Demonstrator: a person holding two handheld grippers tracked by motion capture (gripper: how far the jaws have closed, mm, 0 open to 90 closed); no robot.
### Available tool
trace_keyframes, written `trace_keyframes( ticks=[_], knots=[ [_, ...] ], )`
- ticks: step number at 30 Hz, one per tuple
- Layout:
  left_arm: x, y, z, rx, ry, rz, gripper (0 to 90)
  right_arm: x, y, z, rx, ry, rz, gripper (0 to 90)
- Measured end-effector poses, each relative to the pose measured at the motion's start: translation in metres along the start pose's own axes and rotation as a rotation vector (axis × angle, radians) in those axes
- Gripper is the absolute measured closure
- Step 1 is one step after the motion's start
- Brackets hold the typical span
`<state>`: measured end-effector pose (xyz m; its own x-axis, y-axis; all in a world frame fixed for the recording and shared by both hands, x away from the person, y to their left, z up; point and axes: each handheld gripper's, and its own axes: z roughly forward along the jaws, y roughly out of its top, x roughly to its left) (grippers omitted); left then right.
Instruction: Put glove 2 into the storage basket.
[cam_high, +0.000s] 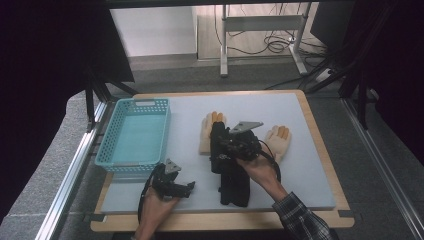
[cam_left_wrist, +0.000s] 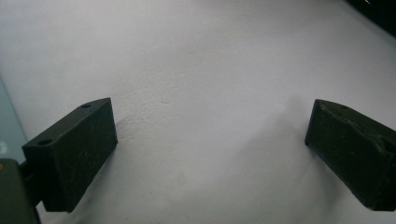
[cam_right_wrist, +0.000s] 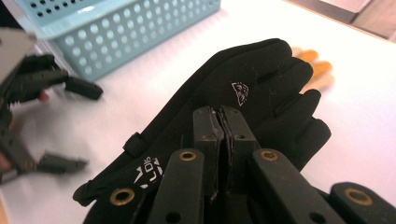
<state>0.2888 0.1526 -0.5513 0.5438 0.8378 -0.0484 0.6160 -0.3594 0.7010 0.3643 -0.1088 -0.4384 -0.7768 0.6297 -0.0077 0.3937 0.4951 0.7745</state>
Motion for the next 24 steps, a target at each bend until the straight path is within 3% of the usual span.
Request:
trace_keyframes(
  ticks=[5,13,17,24],
  knots=[
    [0.000,0.000,0.000,0.001,-0.001,0.000,2.6,0.006,-0.016,-0.022,0.003,-0.030,-0.005,84.8],
    [0.000,0.000,0.000,0.000,0.000,-0.002,2.7,0.018,-0.045,-0.043,0.018,-0.051,0.011,84.8],
    [0.000,0.000,0.000,0.000,0.000,-0.002,2.7,0.020,-0.054,-0.044,0.019,-0.062,0.028,84.8],
    [0.000,0.000,0.000,-0.001,0.002,-0.002,2.7,0.026,-0.074,-0.021,0.049,-0.098,0.049,84.2]
  ],
)
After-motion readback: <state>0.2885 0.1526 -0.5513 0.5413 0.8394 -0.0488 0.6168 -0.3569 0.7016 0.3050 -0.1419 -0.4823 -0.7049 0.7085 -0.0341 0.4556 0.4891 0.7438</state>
